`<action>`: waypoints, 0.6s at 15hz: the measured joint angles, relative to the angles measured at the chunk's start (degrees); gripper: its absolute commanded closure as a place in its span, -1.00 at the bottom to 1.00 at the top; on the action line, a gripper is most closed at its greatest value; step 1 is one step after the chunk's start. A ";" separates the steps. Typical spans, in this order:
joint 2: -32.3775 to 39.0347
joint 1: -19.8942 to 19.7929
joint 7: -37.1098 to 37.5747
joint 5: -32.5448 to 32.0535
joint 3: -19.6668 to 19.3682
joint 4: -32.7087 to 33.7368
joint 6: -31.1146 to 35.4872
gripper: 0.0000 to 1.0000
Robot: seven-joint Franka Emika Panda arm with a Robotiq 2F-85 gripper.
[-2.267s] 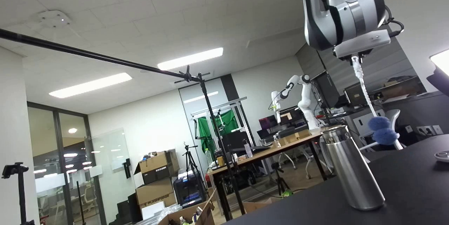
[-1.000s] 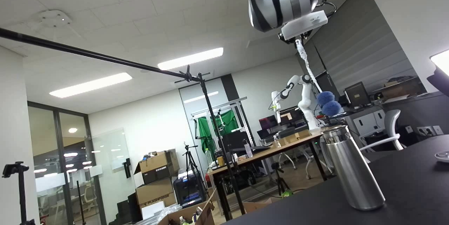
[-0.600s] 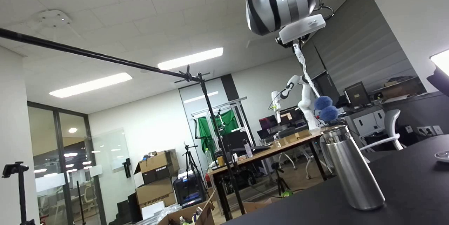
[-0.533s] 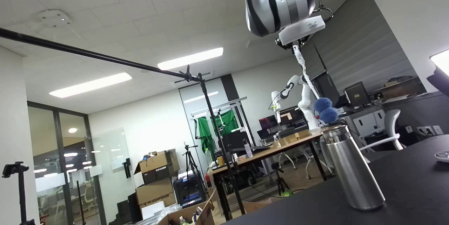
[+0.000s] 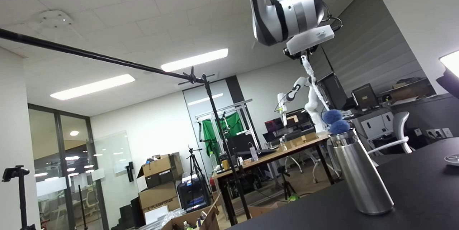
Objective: Put the blue brush on the table in the flask, move the brush up and down four times, remove the brush and put it on the table
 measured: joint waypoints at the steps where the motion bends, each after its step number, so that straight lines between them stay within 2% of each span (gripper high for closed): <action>1: -0.01 -0.60 0.00 0.00 0.62 0.01 0.07 0.88; 9: -0.05 -4.29 0.06 0.03 4.84 0.11 0.30 0.88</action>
